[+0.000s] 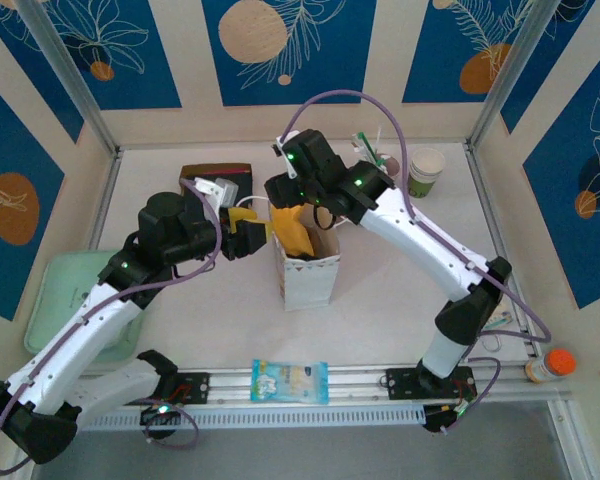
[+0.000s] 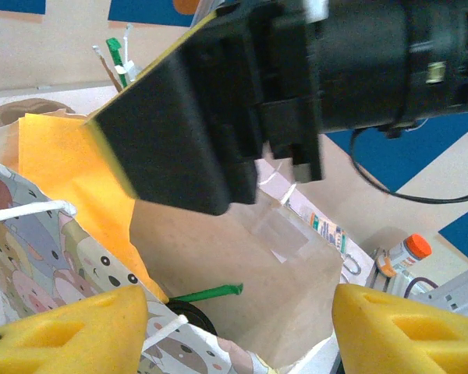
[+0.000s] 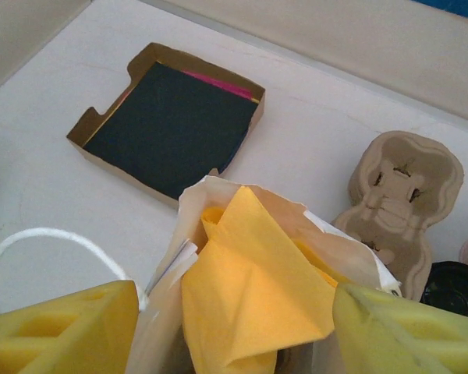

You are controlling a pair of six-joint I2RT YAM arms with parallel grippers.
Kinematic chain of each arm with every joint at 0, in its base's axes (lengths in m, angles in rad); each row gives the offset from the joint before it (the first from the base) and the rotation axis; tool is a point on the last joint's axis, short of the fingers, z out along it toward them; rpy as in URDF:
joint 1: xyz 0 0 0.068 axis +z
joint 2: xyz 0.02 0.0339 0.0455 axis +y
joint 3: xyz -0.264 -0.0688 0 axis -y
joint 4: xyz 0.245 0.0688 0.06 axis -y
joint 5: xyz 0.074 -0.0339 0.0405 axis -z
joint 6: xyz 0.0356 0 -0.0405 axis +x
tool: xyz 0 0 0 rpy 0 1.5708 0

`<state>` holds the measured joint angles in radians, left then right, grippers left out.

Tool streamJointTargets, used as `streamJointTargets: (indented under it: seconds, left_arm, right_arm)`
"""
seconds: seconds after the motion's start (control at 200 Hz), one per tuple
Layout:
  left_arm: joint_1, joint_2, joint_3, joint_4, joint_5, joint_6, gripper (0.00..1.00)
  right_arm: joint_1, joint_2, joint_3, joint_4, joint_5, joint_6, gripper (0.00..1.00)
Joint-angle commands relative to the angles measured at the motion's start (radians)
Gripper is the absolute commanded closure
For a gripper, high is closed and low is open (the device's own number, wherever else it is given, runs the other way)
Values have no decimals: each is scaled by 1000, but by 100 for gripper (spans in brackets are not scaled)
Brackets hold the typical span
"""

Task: Pack the takeout coffee

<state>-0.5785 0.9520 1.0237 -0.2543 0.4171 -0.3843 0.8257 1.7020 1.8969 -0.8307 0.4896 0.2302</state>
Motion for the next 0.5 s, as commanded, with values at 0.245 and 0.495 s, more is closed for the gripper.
streamJointTargets:
  seconds: [0.245, 0.495]
  left_arm:
    - [-9, -13, 8, -11, -11, 18, 36]
    - [-9, -9, 4, -2, -11, 16, 36]
  right_arm:
    - [-27, 77, -19, -6, -44, 2, 32]
    - [-20, 32, -142, 20, -52, 45, 33]
